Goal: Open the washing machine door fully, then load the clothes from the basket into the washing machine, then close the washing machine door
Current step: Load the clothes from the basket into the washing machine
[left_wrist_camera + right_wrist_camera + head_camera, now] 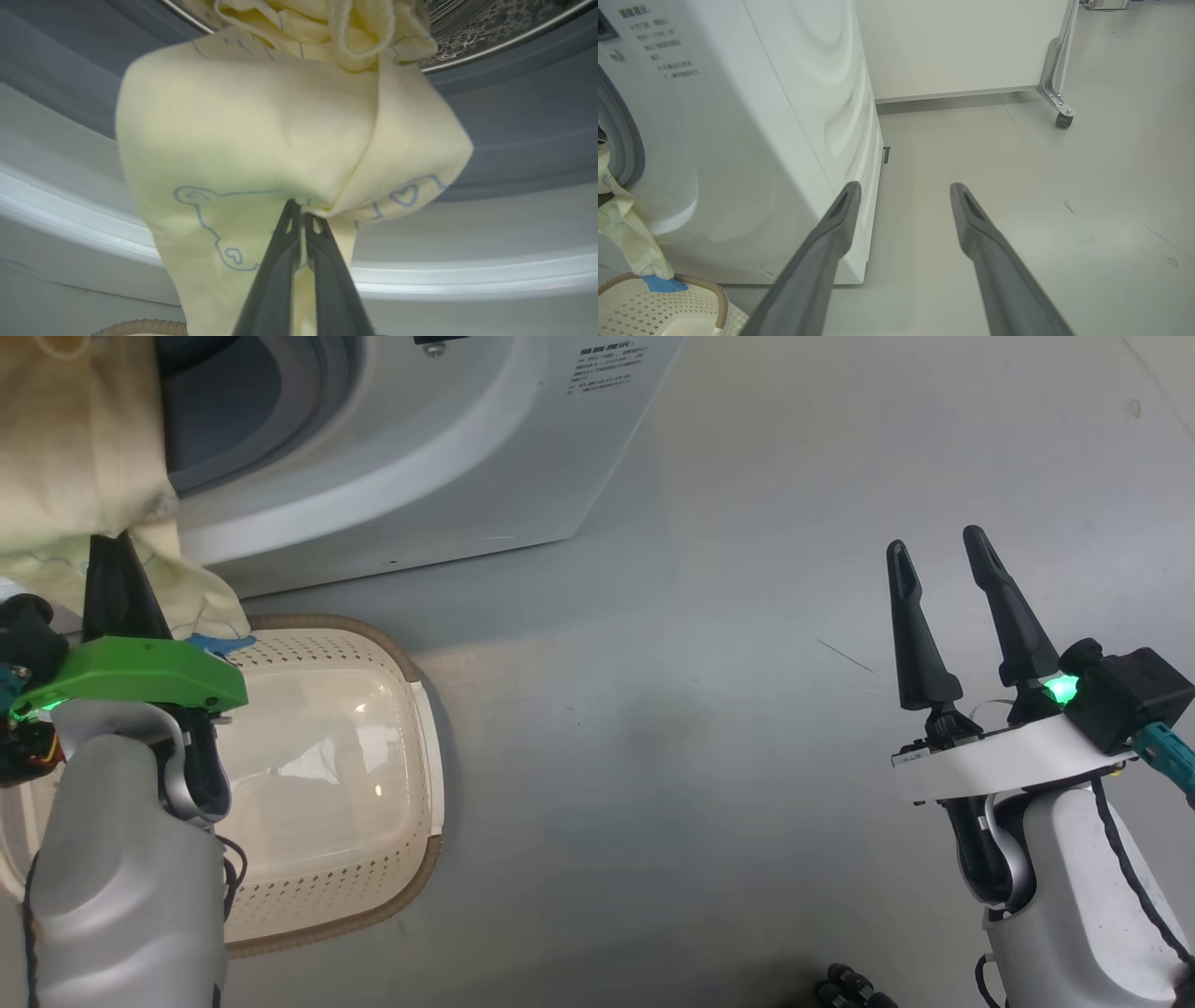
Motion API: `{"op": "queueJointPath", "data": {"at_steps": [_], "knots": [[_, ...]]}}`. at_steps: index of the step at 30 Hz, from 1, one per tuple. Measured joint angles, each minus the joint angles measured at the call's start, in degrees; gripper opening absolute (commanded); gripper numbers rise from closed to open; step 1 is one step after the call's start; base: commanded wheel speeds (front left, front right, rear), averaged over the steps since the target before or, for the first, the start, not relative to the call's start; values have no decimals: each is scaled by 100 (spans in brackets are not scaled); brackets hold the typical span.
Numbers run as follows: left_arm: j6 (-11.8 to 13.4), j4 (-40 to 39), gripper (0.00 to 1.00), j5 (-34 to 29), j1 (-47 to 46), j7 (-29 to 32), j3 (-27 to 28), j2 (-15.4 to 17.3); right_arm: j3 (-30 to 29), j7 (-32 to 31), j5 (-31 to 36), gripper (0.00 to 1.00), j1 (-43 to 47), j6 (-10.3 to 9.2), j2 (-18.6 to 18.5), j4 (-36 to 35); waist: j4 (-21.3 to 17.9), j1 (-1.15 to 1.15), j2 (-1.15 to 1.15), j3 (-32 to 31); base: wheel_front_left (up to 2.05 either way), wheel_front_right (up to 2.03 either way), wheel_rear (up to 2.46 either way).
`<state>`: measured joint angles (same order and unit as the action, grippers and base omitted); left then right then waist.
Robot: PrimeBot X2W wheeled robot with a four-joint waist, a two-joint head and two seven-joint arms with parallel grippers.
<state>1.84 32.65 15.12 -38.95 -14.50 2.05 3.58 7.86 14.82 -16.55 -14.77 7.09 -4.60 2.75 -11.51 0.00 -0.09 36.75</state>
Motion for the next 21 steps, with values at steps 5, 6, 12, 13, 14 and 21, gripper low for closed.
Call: {"op": "queueJointPath", "data": {"at_steps": [5, 6, 12, 13, 14, 21], "knots": [[0, -157, 0, 4, 138, 35, 1, -110, -43, 0, 0, 100, 1, 0, 2, 12, 79, 0, 0, -71, 0, 0, 0], [0, -204, 0, 4, 169, 35, -5, -111, -45, 0, 0, 100, 1, 0, 4, 15, 93, 0, 0, -85, 0, 0, 0], [-69, -453, 0, -44, 259, 9, -159, -111, -20, 0, -1, 100, 2, 0, 18, 27, 157, 0, 0, -164, 0, 0, 0], [-70, -490, 0, -62, 268, 9, -194, -111, -16, 0, -1, 100, 2, 0, 20, 29, 160, 0, 0, -175, 0, 0, 0], [-71, -538, 0, -70, 272, 9, -215, -111, -16, 0, -1, 100, 2, 0, 24, 31, 162, 0, 0, -187, 0, 0, 0], [-140, -725, 0, -210, 116, -16, -364, -71, 75, 0, -14, 100, 15, 0, 62, 63, 132, 0, 0, -237, 0, 0, 0]]}}
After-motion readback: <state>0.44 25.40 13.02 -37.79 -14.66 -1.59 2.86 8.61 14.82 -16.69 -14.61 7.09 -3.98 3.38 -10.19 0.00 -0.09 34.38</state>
